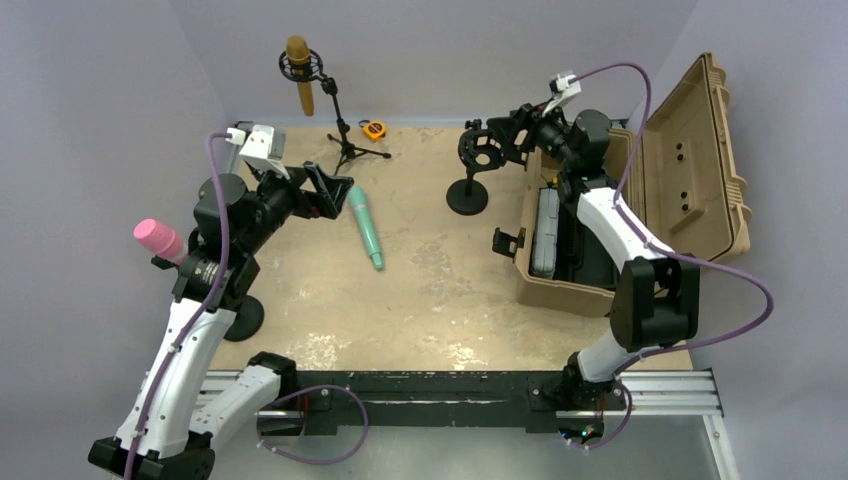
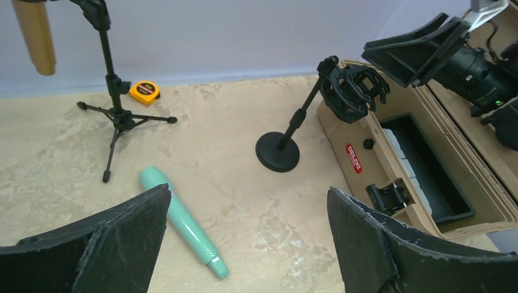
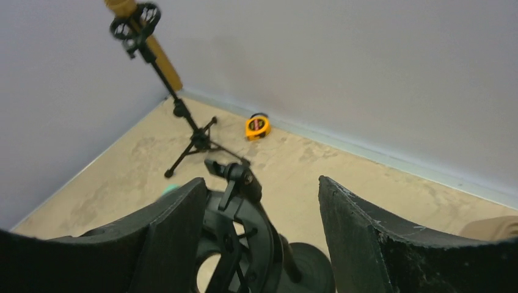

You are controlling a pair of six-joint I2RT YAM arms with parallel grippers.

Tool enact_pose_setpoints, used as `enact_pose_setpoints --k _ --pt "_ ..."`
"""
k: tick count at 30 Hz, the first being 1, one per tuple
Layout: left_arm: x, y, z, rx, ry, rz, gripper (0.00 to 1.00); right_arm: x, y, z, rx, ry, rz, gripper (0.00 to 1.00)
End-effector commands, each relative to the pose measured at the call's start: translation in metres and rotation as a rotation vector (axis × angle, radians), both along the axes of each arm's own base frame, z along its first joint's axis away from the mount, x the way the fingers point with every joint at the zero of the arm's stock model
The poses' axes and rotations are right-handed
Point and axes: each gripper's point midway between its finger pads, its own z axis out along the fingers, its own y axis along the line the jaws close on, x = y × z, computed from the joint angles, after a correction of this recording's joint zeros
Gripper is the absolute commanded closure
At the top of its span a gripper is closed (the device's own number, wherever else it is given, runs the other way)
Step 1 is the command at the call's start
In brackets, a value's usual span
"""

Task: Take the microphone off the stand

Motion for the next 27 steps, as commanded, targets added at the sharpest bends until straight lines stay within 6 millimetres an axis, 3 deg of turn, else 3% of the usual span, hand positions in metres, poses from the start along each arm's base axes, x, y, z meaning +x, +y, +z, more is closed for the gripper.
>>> enact_pose_setpoints --k 1,5,11,18,27 --pt "-0.003 -0.016 0.018 -0.043 -0.04 -0.077 0.04 -0.038 0.029 0.01 -0.004 -0.109 0.276 0.34" --pt "-0.005 -0.022 0.019 -0.055 -0.035 -0.107 0.04 -0.052 0.039 -0.019 -0.012 -0.046 0.377 0.35" --pt "-0.008 -0.026 0.02 -0.062 -0.034 -0.123 0.04 -0.07 0.042 -0.034 0.036 0.003 0.415 0.39" --pt "-0.007 -0.028 0.018 -0.059 -0.024 -0.13 0.04 -0.069 0.043 -0.033 0.061 0.005 0.418 0.35" --pt "-0.007 -0.03 0.017 -0.059 -0.013 -0.135 0.04 -0.058 0.037 -0.005 0.173 -0.018 0.352 0.38"
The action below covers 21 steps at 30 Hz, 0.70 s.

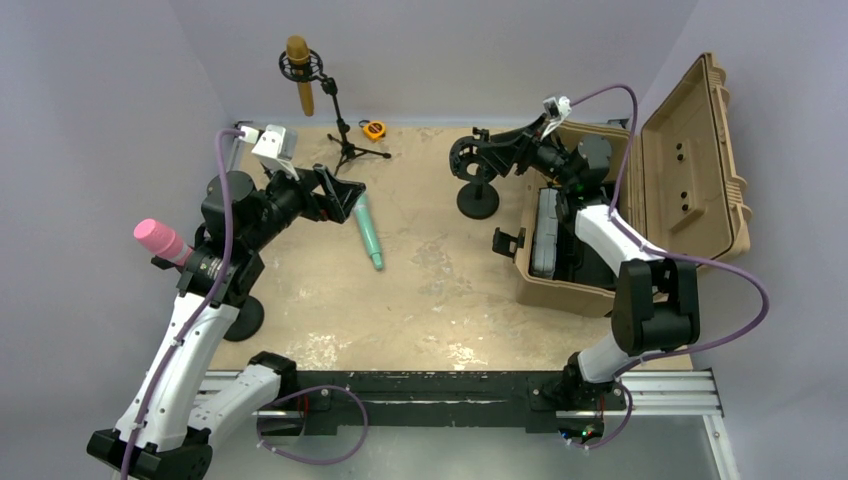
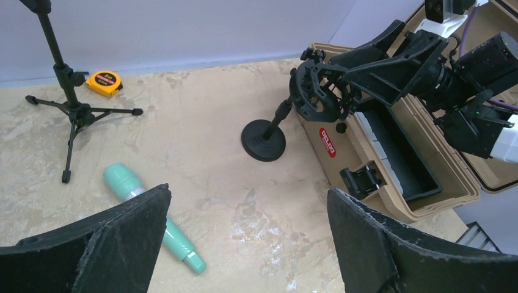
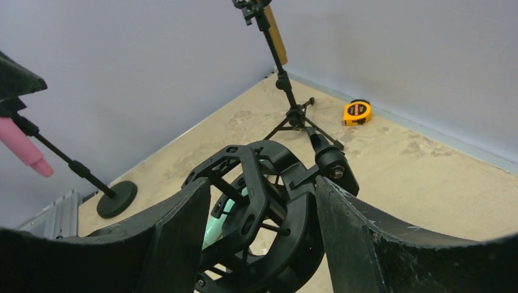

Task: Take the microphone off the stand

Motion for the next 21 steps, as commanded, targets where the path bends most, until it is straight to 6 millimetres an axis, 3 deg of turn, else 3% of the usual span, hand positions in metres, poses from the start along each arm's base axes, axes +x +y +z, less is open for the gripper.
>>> enact_pose_setpoints --k 1,5,11,21 --pt "-0.003 -0.004 0.025 -0.037 -0.06 -0.018 0.04 0.007 -0.004 0.027 0.077 -0.037 -0.037 0.38" --pt "-0.002 -0.004 0.024 -0.036 -0.057 -0.016 0.04 0.018 -0.009 0.029 0.074 -0.05 -0.045 0.36" --pt "-0.003 -0.005 0.025 -0.033 -0.059 -0.018 0.04 0.015 -0.011 0.046 0.059 -0.107 -0.023 0.34" --pt "-0.002 -0.008 0.022 -0.034 -0.049 -0.03 0.05 0.016 -0.043 0.078 0.053 -0.185 -0.106 0.33"
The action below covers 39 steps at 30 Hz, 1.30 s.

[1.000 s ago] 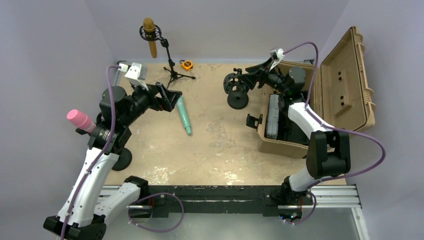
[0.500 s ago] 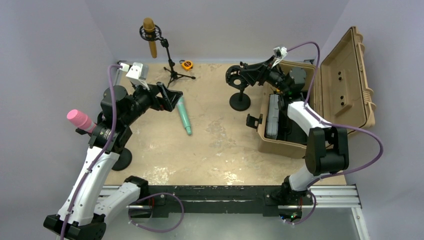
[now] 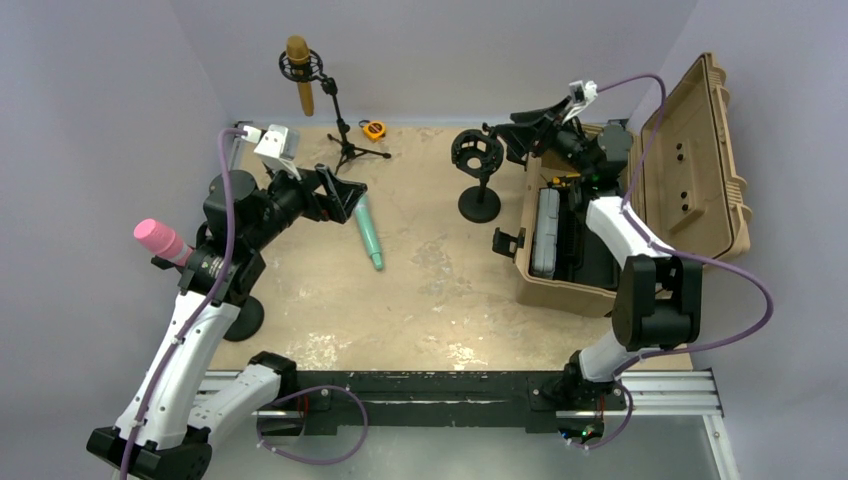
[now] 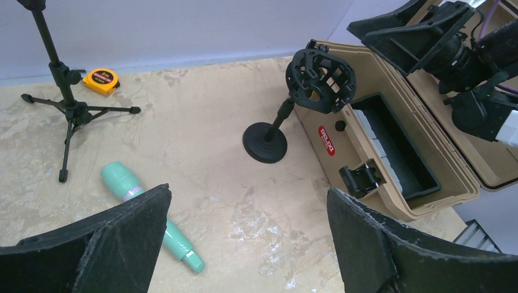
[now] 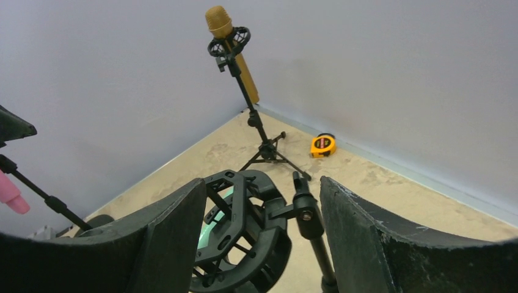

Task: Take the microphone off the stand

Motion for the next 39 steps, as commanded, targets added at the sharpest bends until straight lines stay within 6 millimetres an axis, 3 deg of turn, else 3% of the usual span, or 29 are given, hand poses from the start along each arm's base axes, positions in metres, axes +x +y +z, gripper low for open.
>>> enact_pose_setpoints --k 1,7,11,17,21,27,39 --pt "-0.003 -0.005 0.024 -0.036 -0.056 -0.023 0.04 -0.006 -0.015 0.048 -0.002 -0.134 -0.047 0.33" --pt "-0.001 -0.007 0.022 -0.033 -0.047 -0.027 0.05 0.025 -0.04 0.051 -0.032 -0.122 -0.249 0.35" --pt "-0.002 -0.009 0.021 -0.035 -0.042 -0.036 0.05 0.038 -0.046 0.047 -0.057 -0.117 -0.292 0.39" --pt "0.0 -0.01 0.02 -0.034 -0.037 -0.037 0.05 0.056 -0.047 0.022 -0.117 -0.084 -0.295 0.48" --pt "-0.001 -0.01 0.02 -0.034 -0.037 -0.039 0.05 0.058 -0.034 -0.001 -0.163 -0.07 -0.201 0.49" --pt "-0.002 -0.011 0.02 -0.036 -0.035 -0.046 0.05 0.053 -0.018 -0.017 -0.198 -0.08 -0.104 0.49" --pt "-0.005 -0.013 0.024 -0.043 -0.043 -0.055 0.05 0.05 -0.003 -0.002 -0.206 -0.115 -0.077 0.47"
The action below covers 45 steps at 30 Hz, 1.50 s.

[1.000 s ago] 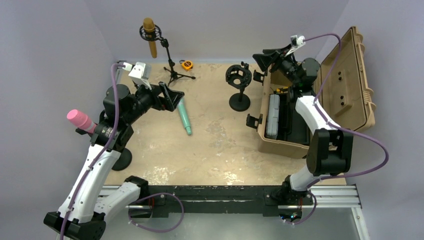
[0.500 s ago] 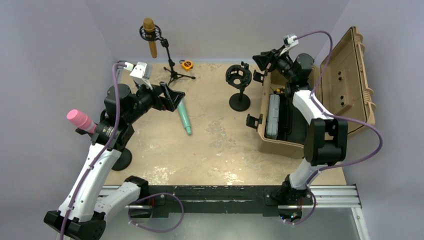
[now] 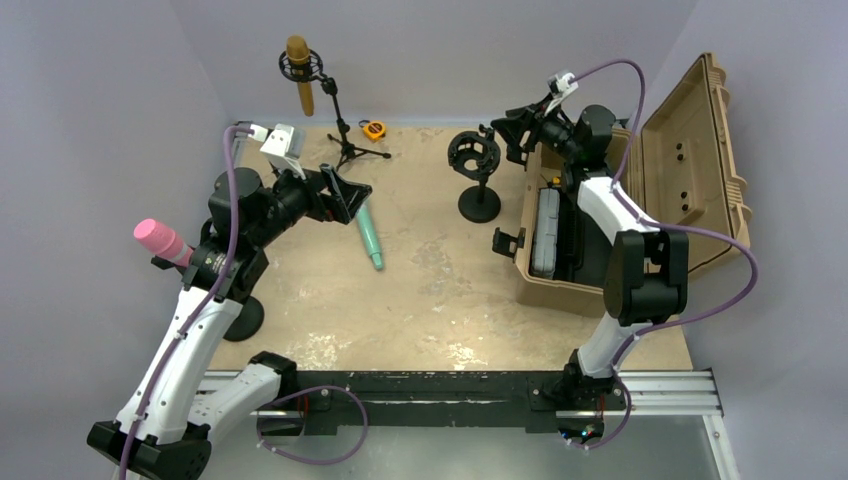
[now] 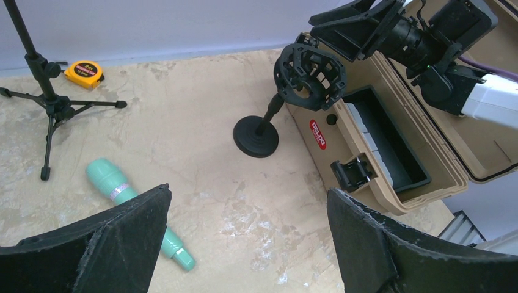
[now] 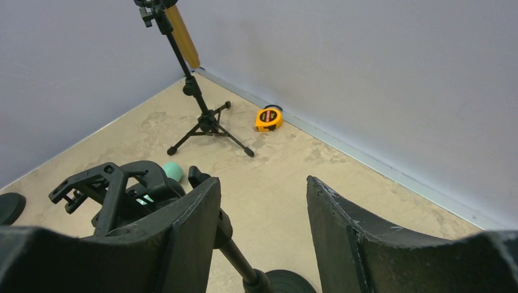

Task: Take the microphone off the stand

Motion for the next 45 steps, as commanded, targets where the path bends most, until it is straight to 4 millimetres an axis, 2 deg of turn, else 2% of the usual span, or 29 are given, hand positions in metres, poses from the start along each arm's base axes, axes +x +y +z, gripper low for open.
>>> enact_pose_setpoints --k 1,5,9,14,19,23,27,31,33,39,41,43,45 --pt "-0.005 -0.004 0.029 -0.036 -0.07 -0.022 0.05 -0.007 0.004 0.043 -0.009 -0.109 0.018 0.46" --pt "-0.005 -0.005 0.029 -0.037 -0.069 -0.025 0.05 -0.009 0.004 0.051 -0.003 -0.124 0.011 0.46" --pt "-0.005 -0.005 0.029 -0.037 -0.068 -0.025 0.05 -0.011 0.009 0.047 -0.013 -0.121 0.027 0.45" --pt "-0.006 -0.005 0.029 -0.037 -0.069 -0.026 0.05 -0.002 0.01 0.021 -0.029 -0.065 0.017 0.46" --pt "-0.005 -0.005 0.028 -0.033 -0.069 -0.024 0.05 0.011 -0.001 0.006 -0.034 -0.025 -0.068 0.46" --pt "-0.007 -0.006 0.029 -0.035 -0.071 -0.028 0.05 0.026 -0.018 -0.022 -0.065 0.052 -0.188 0.47" --pt "-0.008 -0.006 0.029 -0.034 -0.071 -0.031 0.05 0.024 -0.029 -0.046 -0.081 0.113 -0.262 0.47" --pt "-0.009 -0.007 0.031 -0.039 -0.074 -0.036 0.05 0.018 -0.035 -0.058 -0.098 0.139 -0.325 0.48" --pt "-0.01 -0.008 0.031 -0.04 -0.073 -0.043 0.05 0.017 -0.037 -0.052 -0.096 0.124 -0.346 0.47" --pt "-0.011 -0.007 0.032 -0.038 -0.079 -0.037 0.05 0.011 -0.031 0.04 0.005 -0.049 -0.325 0.45" --pt "-0.012 -0.008 0.032 -0.037 -0.08 -0.039 0.05 0.01 -0.031 0.064 0.019 -0.086 -0.323 0.44" --pt "-0.012 -0.008 0.033 -0.036 -0.082 -0.039 0.05 0.01 -0.031 0.08 0.024 -0.109 -0.324 0.42" --pt "-0.012 -0.008 0.032 -0.034 -0.081 -0.038 0.05 0.009 -0.03 0.088 0.02 -0.114 -0.32 0.41"
